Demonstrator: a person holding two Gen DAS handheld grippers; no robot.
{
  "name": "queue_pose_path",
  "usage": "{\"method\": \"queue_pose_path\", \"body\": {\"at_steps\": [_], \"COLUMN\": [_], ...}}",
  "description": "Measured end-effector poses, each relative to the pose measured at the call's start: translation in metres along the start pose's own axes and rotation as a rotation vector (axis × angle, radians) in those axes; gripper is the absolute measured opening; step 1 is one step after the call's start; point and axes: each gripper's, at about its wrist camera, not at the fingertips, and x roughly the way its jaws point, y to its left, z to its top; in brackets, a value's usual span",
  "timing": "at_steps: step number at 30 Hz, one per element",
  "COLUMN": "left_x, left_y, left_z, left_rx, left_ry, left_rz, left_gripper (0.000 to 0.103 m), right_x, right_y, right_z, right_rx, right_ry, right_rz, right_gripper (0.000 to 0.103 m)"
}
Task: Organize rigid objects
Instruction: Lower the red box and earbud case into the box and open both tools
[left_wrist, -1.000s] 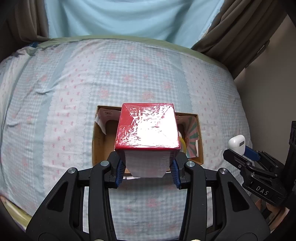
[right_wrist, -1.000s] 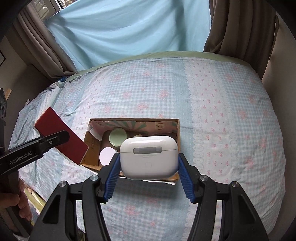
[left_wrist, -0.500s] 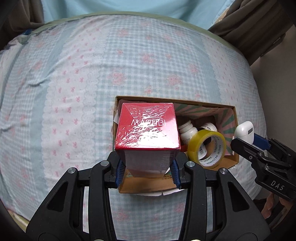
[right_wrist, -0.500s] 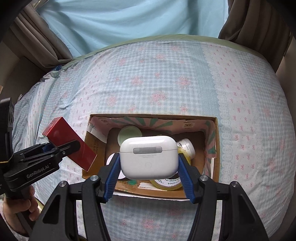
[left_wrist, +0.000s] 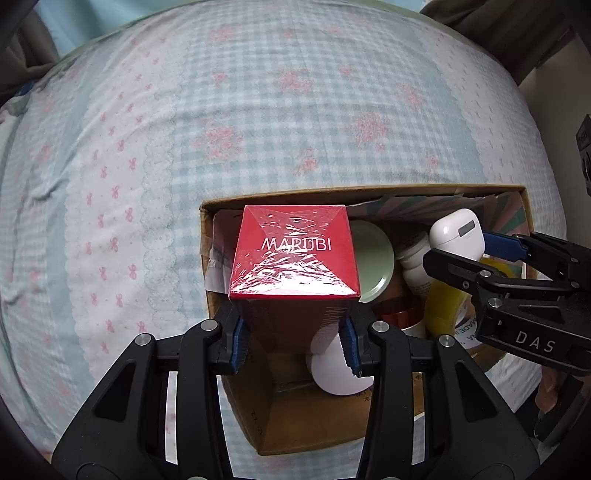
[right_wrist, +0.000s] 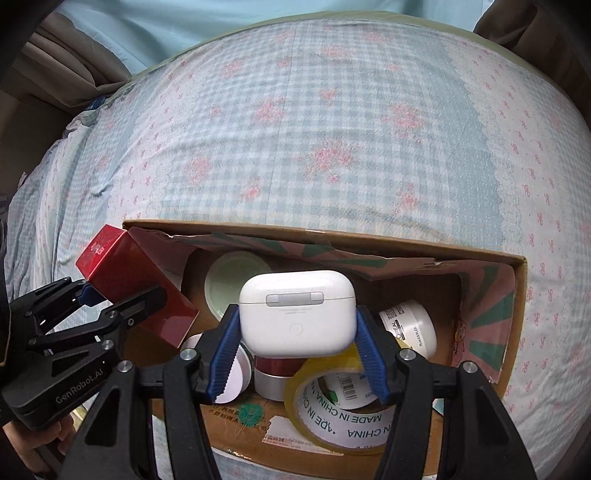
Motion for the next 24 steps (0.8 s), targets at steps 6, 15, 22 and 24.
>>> {"method": "queue_pose_path", "body": {"at_steps": [6,15,22,24], "left_x": [0.01,-0.008,-0.034,-0.043], "left_y": [-0.008,-0.014,-0.012,-0.013], "left_z": [-0.004,-0.022,-0.041,-0.045], "left_rx": [0.09,0.123,0.086,0.081], "left_ry": [0.012,-0.023,-0.058,-0.072], "left_rz": [0.046,-0.053,-0.061,-0.067], "left_gripper": [0.037,0.098,0.103,0.103], "right_x": [0.021,0.008,-0.024,-0.034], "right_y": [-0.004,-0.018,-0.027,-0.026], "right_z": [0.007,0.001,-0.031,-0.037], "right_rx": [0.022,0.09,0.142,0.145], "right_ry": [0.034,0.001,-0.036,-0.048], "right_rz": [0.008,0.009,-0.024,-0.03], "right_gripper": [0.056,0.103,0.103,0.103]}}
